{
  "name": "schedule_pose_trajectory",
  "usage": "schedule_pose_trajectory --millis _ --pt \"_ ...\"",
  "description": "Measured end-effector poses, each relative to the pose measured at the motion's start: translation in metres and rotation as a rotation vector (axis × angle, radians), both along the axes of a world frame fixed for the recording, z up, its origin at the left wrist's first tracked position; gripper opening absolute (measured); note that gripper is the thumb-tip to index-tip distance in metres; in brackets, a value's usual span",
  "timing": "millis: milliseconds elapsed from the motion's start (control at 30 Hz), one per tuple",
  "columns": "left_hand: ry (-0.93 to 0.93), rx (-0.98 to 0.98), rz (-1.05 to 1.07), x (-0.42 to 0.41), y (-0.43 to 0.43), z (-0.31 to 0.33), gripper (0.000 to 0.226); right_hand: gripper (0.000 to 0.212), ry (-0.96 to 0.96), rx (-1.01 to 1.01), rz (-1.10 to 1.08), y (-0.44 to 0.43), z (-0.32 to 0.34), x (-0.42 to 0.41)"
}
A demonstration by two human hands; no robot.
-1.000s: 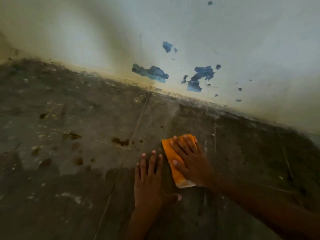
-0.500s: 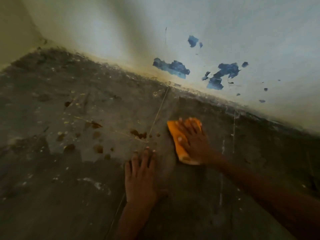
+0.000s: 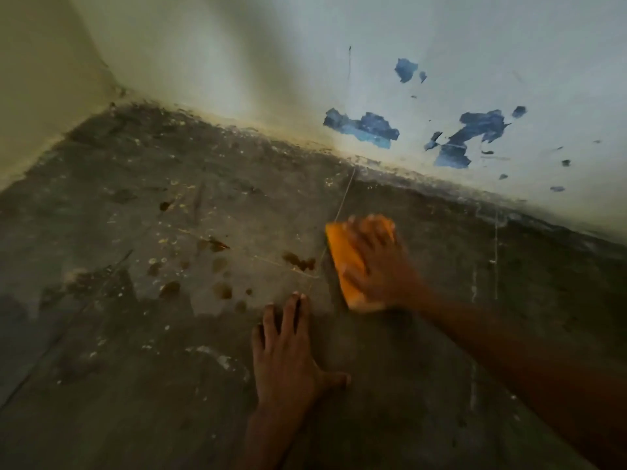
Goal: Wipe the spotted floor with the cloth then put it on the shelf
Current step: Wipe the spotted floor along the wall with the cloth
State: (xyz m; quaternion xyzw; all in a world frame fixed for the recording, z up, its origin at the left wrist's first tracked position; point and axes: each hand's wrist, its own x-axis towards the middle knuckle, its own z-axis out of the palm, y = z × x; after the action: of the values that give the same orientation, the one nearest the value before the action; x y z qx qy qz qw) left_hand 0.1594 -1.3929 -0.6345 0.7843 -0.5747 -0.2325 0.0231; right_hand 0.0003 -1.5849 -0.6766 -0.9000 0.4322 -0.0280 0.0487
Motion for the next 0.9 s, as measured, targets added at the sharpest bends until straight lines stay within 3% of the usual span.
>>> schedule_pose_trajectory --millis 133,167,233,300,367,567,667,800,833,900 --pt "0.023 -0.011 0.062 -0.001 -0.001 -0.007 0.140 0.086 -0.004 0.055 -0.445 -0.075 0.010 0.075" --pt "0.034 -0.027 0.069 0.001 -0.002 -0.008 0.141 0.086 -0.018 0.013 -0.409 -0.062 0.007 0.077" --pt "0.041 -0.003 0.037 0.008 0.006 -0.006 0.140 0.085 0.003 -0.074 -0.124 0.015 -0.001 0.058" --pt "0.027 -0.009 0.009 0.012 0.008 -0.002 0.139 0.084 -0.006 -0.019 0.100 0.092 0.002 0.019" --pt "0.034 0.009 -0.035 0.019 0.006 -0.002 0.140 0.081 0.004 -0.003 0.198 0.087 0.000 -0.004" --pt "-0.015 0.040 -0.156 0.025 0.001 -0.007 0.138 0.076 0.006 0.055 -0.354 -0.038 0.006 0.076" --pt "0.039 0.065 -0.238 0.046 -0.011 0.006 0.112 0.075 -0.010 0.033 -0.237 0.014 0.000 0.069" --pt "0.498 -0.140 0.169 0.065 -0.054 0.028 0.029 0.074 0.011 0.040 -0.120 0.102 -0.001 0.028" --pt "0.510 -0.236 0.271 0.068 -0.066 0.032 0.021 0.074 0.013 0.033 -0.169 0.113 -0.001 0.026" --pt "0.458 -0.393 0.320 0.078 -0.092 0.038 0.024 0.074 0.012 0.062 -0.299 0.130 0.003 0.030"
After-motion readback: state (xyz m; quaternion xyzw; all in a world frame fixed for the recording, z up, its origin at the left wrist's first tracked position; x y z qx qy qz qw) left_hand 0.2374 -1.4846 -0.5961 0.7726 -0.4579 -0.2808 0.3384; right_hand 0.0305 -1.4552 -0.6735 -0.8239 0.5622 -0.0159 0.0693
